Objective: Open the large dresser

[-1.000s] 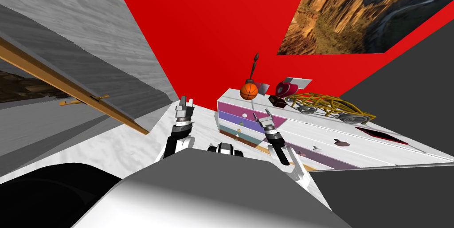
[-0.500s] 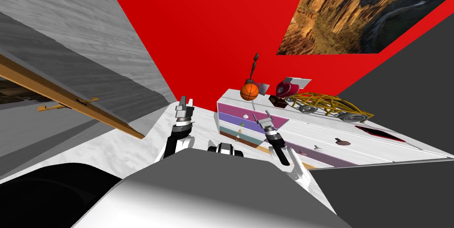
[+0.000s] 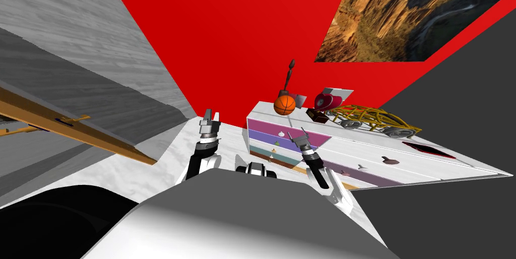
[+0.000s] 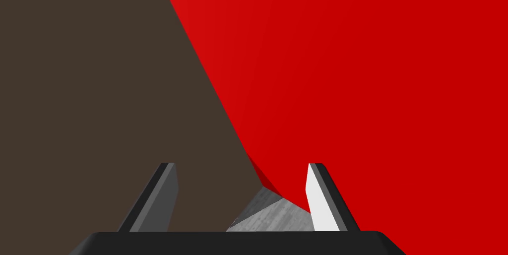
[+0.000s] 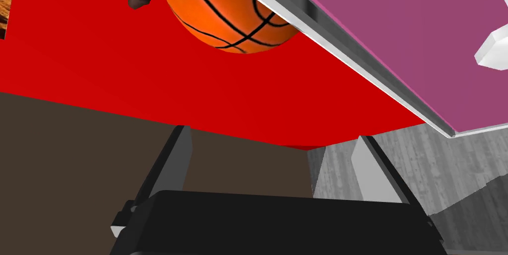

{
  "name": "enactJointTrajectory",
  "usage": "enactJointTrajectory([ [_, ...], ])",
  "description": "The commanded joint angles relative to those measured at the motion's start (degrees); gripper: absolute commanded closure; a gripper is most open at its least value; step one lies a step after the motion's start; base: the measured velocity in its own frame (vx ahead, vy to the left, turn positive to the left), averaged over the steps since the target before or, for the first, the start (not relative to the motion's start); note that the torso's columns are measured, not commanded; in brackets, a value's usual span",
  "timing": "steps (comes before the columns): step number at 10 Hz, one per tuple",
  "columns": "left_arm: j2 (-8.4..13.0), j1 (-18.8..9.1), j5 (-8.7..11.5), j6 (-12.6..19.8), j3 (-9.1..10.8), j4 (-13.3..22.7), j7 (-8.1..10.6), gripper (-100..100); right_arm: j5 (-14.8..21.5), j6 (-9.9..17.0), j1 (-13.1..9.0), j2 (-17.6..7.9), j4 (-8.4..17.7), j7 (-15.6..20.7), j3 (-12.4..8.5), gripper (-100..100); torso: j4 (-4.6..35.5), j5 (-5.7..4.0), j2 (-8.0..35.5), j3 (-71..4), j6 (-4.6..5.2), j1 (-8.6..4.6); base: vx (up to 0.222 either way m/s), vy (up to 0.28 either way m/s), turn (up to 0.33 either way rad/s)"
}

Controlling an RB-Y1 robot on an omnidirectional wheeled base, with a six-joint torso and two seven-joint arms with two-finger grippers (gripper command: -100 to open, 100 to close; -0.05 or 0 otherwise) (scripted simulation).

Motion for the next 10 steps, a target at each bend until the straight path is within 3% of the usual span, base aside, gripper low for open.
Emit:
enactJointTrajectory([
  [1,0.0,0.0,0.0,0.0,0.00,0.0,0.00,0,1.5,-1.2,-0.4,0.2,2.4,4.4,-1.1,-100,0.0,-0.01,0.0,0.0,0.03,-0.01,0.039,0.047,-0.062],
  [10,0.0,0.0,0.0,0.0,0.00,0.0,0.00,0,6.5,-4.1,-0.9,1.8,9.2,16.9,-4.0,-100,0.0,0.00,0.0,0.0,0.02,0.04,0.042,0.051,-0.070],
])
